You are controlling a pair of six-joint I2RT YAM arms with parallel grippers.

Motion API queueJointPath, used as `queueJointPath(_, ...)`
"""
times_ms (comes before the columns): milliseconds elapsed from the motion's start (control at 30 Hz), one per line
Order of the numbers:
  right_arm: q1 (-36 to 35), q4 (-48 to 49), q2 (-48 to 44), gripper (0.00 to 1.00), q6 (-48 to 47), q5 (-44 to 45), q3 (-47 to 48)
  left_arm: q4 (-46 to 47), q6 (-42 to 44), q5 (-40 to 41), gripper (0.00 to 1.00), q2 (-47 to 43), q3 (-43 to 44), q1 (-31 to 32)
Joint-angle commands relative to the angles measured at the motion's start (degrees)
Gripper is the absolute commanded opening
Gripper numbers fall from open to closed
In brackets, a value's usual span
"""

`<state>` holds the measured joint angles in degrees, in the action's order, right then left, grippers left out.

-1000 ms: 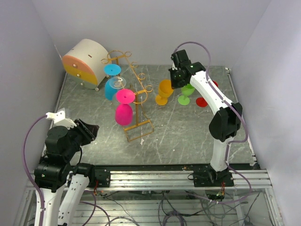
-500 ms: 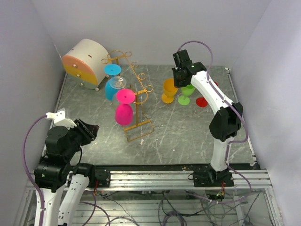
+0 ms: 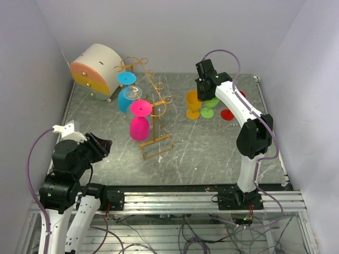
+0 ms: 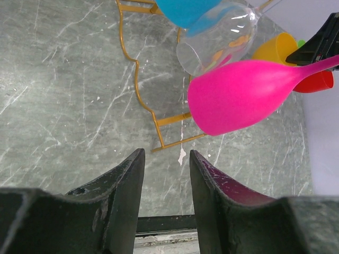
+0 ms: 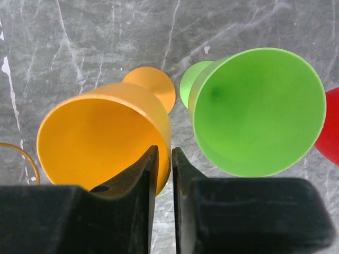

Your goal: Take the wine glass off the wine glass rack

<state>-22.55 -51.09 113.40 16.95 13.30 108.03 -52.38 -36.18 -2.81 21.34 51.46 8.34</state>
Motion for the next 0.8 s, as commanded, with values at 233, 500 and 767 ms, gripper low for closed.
queueJointPath(233,0.1,4.9,-8.3,0.35,1.2,-5.4,-3.9,0.4,-0.7,1.5,0.57,0.8,0.2,-0.3)
queueJointPath(500,-0.2,8.7,-22.2,0.45,2.7,-12.6,-12.4,4.8,-11.2,-4.8,0.64,5.1,6.2,-0.2)
queueJointPath(767,-1.1,15.3,-36.9,0.42,5.6,-20.1,-26.7,16.4,-22.8,-17.1,0.62,14.8,13.4,-0.3)
